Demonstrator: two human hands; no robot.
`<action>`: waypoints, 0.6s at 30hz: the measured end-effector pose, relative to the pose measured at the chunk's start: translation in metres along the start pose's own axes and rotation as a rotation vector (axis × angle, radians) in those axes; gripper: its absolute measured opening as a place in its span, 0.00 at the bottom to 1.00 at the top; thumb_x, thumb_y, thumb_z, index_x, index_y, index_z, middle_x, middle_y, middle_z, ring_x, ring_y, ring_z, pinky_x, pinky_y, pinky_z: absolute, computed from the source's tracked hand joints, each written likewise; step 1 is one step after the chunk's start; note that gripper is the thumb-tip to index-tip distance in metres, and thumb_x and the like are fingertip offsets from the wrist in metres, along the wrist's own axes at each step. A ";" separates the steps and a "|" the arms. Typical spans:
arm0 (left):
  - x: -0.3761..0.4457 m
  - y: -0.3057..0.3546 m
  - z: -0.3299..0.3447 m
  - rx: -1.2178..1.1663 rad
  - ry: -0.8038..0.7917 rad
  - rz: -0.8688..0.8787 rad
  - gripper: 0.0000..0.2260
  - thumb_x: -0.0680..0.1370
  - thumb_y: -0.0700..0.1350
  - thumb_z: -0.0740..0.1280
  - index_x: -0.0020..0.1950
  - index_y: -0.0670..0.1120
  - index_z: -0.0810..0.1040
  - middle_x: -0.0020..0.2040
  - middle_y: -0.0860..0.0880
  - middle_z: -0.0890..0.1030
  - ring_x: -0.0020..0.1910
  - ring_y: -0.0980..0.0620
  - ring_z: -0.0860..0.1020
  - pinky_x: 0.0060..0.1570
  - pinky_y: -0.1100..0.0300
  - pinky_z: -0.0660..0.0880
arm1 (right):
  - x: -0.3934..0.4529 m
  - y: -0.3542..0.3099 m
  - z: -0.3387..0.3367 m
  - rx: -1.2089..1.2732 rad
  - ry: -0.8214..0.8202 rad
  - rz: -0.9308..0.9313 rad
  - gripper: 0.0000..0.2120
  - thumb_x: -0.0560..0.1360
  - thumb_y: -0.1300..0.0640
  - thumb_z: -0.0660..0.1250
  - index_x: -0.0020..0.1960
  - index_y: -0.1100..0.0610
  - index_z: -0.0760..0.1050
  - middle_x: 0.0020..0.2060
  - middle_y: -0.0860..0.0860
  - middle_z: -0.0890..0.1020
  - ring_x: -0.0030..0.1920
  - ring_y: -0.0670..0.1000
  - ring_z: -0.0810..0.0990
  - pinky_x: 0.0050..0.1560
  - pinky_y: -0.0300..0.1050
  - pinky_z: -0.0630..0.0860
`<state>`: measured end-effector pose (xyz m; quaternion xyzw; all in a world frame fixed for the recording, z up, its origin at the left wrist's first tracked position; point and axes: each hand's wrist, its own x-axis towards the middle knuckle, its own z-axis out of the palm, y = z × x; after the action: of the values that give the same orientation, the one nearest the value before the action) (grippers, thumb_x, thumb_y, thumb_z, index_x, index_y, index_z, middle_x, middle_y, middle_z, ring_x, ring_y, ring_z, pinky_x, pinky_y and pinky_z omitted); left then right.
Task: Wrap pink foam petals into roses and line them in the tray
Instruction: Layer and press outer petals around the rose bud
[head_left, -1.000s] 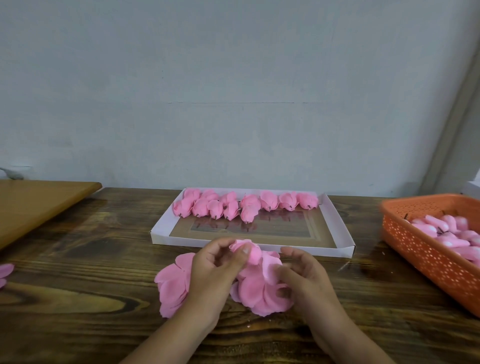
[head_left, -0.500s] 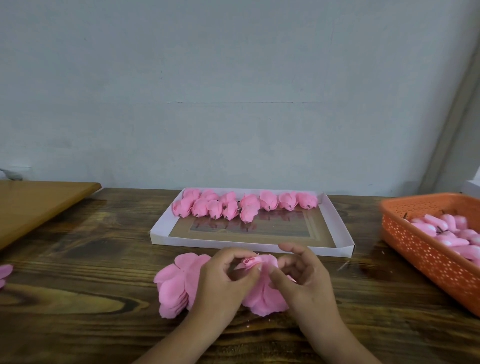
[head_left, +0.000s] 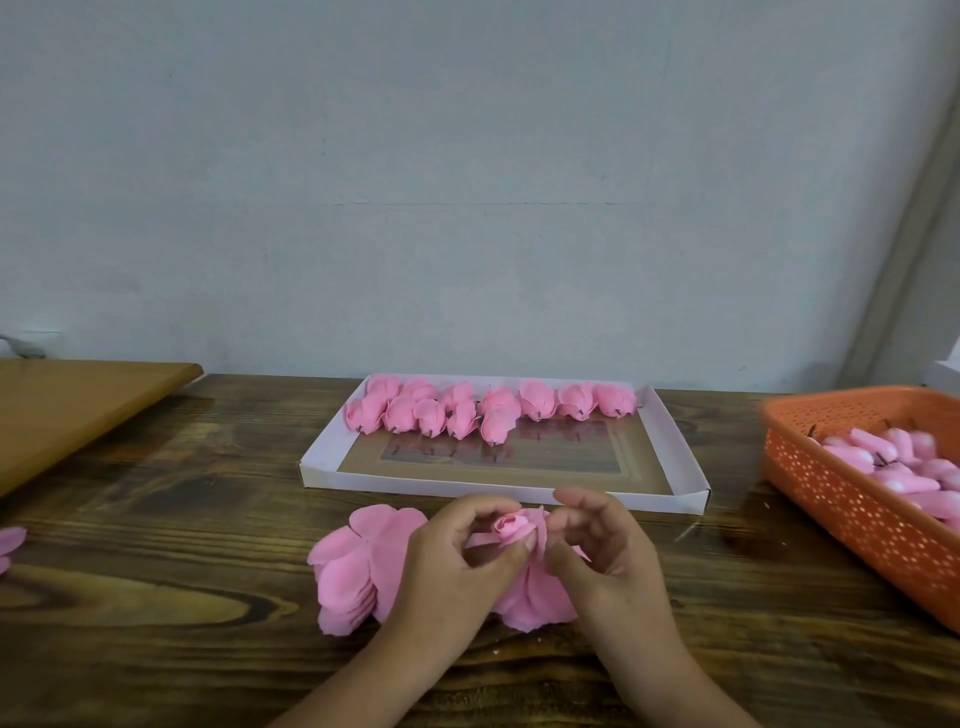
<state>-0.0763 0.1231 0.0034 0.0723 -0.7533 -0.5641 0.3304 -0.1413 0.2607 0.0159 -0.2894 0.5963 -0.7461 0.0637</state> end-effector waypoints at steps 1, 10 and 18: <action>0.000 0.000 0.000 -0.002 -0.011 0.005 0.15 0.74 0.37 0.76 0.51 0.58 0.84 0.49 0.55 0.87 0.51 0.55 0.84 0.51 0.59 0.81 | 0.000 0.001 0.000 -0.027 0.015 -0.020 0.16 0.73 0.74 0.69 0.53 0.57 0.77 0.40 0.52 0.85 0.40 0.46 0.82 0.42 0.37 0.79; 0.001 -0.001 0.002 -0.099 -0.036 -0.052 0.08 0.76 0.40 0.75 0.50 0.52 0.86 0.48 0.51 0.87 0.49 0.53 0.85 0.48 0.62 0.80 | 0.003 0.006 -0.002 -0.036 0.072 -0.045 0.12 0.71 0.67 0.75 0.49 0.54 0.78 0.40 0.53 0.86 0.41 0.50 0.83 0.40 0.36 0.78; 0.001 0.006 0.001 -0.043 -0.042 -0.011 0.11 0.79 0.44 0.70 0.50 0.61 0.86 0.48 0.57 0.87 0.51 0.59 0.84 0.50 0.69 0.77 | 0.001 0.009 -0.002 -0.142 0.050 -0.122 0.15 0.71 0.72 0.73 0.48 0.53 0.80 0.43 0.50 0.85 0.43 0.50 0.83 0.42 0.41 0.80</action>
<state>-0.0764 0.1251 0.0087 0.0578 -0.7474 -0.5832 0.3128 -0.1455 0.2595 0.0081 -0.3103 0.6303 -0.7114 -0.0176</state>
